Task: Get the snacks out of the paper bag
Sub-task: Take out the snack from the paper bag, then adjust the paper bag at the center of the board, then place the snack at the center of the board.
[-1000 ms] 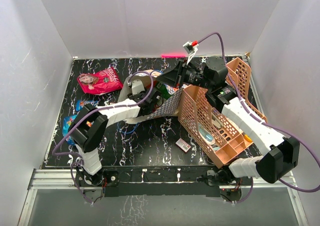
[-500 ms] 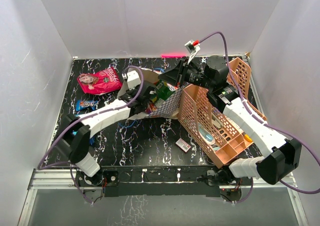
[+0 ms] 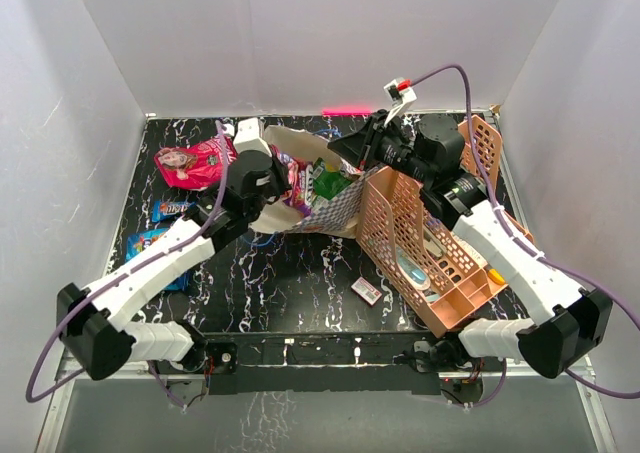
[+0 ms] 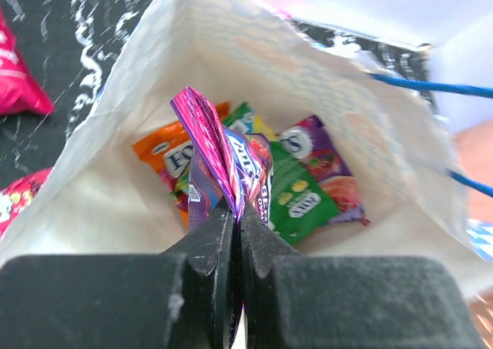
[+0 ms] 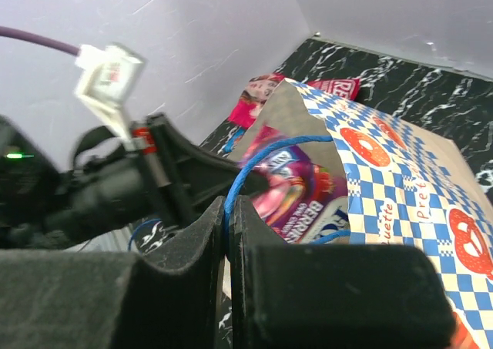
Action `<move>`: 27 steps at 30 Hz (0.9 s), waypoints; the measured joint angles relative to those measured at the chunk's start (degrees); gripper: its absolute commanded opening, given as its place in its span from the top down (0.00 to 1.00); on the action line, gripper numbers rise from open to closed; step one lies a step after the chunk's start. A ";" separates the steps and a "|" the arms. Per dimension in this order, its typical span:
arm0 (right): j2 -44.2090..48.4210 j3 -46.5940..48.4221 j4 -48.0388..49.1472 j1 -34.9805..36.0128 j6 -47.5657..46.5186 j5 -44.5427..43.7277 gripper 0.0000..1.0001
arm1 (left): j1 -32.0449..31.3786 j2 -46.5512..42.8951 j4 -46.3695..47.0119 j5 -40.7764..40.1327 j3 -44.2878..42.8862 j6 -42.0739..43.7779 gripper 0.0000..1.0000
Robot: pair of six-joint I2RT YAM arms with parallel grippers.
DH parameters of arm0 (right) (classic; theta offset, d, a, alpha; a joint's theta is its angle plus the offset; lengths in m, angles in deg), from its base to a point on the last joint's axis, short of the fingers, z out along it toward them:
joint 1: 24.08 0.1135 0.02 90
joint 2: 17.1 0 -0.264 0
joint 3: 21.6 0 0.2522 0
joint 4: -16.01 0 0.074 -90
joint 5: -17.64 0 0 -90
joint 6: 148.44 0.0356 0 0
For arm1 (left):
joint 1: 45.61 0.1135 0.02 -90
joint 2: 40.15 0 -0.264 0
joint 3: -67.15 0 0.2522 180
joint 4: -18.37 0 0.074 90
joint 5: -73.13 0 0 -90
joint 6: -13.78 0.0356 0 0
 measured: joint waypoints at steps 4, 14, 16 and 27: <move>0.17 0.37 -0.85 0.00 -1.14 -5.05 0.92 | 0.00 -5.01 2.75 5.35 0.00 5.01 1.00; -8.41 15.13 -5.44 -4.35 -12.04 -12.81 0.92 | 0.00 -17.18 5.92 12.07 -4.15 20.85 1.00; -11.45 18.56 -5.77 -7.37 -14.45 -10.95 0.92 | 0.00 -18.69 5.66 11.54 -6.10 23.41 1.00; -32.96 41.66 -8.24 -28.46 -14.91 10.16 0.92 | 0.00 -24.61 1.51 1.42 -8.28 29.03 1.00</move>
